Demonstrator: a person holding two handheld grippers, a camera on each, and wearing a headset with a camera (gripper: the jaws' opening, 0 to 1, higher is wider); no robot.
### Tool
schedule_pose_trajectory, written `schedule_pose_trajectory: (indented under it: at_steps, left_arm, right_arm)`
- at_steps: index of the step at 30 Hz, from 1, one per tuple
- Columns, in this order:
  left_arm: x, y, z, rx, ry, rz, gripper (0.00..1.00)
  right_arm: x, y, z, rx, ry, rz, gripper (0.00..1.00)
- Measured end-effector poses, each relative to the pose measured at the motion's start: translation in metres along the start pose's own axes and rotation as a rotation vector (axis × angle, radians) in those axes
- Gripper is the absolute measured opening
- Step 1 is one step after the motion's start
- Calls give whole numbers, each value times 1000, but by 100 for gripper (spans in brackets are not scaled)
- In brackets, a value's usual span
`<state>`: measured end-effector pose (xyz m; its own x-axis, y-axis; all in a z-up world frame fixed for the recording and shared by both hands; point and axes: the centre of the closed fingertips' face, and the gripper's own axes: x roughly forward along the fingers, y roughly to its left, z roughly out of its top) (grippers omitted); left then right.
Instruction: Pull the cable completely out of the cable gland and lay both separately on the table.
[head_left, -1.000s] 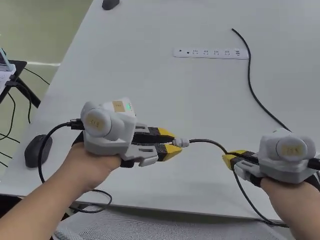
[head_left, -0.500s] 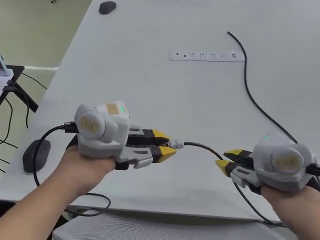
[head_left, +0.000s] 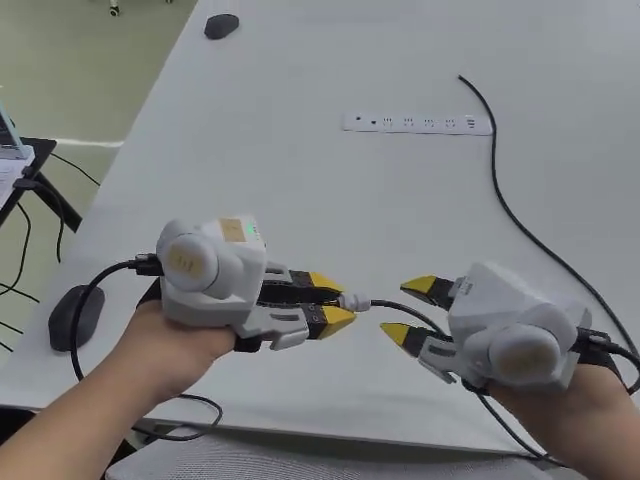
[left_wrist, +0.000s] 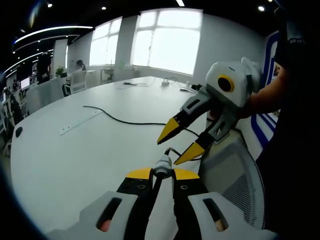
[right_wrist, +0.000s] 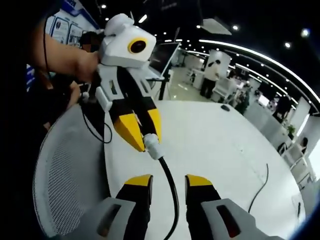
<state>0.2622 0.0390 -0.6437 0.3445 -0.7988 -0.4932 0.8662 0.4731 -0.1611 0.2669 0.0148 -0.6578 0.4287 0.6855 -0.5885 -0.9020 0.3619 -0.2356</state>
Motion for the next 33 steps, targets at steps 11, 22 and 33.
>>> schedule_pose_trajectory:
  at_steps: [11, 22, 33]
  left_arm:
    - [2, -4, -1, -4, -1, 0, 15]
    - [3, -8, -4, -13, 2, 2, 15]
    - [3, -10, -4, -10, 0, 6, 15]
  right_arm:
    - [6, 8, 5, -116, 15, 23, 10]
    - [7, 10, 6, -160, 20, 21, 2]
    - [6, 10, 2, -52, 4, 23, 0]
